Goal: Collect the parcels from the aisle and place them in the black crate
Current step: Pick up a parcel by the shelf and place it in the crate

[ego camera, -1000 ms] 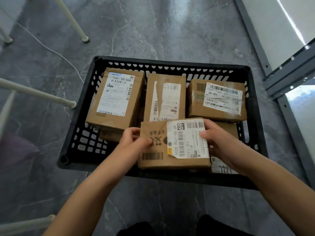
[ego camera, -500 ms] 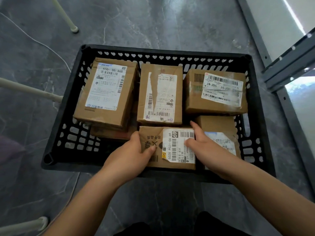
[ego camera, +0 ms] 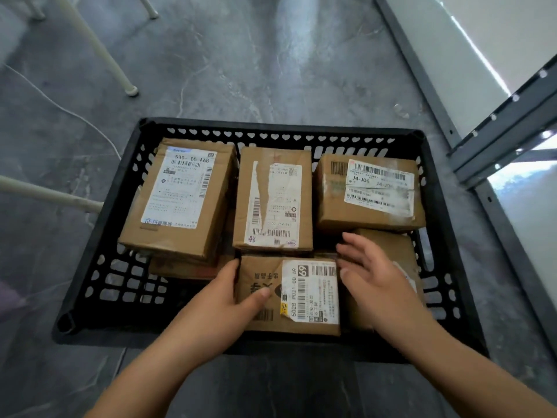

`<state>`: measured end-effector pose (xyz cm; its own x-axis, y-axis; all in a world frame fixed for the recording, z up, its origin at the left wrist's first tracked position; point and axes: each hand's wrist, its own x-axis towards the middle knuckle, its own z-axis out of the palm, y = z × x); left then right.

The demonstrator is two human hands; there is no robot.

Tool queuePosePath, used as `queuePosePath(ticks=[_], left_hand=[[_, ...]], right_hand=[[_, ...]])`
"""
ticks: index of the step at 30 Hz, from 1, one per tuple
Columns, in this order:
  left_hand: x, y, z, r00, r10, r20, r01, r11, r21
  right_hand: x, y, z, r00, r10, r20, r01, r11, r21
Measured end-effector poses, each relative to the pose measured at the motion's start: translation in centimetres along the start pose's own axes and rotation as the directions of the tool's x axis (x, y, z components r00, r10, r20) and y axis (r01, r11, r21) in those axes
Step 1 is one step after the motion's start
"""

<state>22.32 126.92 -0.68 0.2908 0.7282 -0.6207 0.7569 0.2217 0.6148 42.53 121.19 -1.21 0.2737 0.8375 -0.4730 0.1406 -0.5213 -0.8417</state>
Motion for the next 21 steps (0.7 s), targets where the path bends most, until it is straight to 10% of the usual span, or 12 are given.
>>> queuePosePath(ticks=[5,11,21], left_hand=[[0.7,3.7,-2.4,0.965,0.219,-0.146,-0.215,0.976,0.043],[6.2,9.6,-1.9,0.850,0.482,-0.214,-0.503,0.862,-0.058],[10.4,11.1,2.9,0.924,0.336,-0.181,-0.380,0.757,-0.531]], right_hand=[[2.5,-4.0,-4.7,0.908,-0.417,0.037,0.379,0.782,-0.494],[9.3,-5.9,-7.5,0.920,-0.309,0.242,0.344,0.339,-0.876],[11.2,-5.1,-6.4,0.944,-0.211,0.252,0.319,0.403,-0.858]])
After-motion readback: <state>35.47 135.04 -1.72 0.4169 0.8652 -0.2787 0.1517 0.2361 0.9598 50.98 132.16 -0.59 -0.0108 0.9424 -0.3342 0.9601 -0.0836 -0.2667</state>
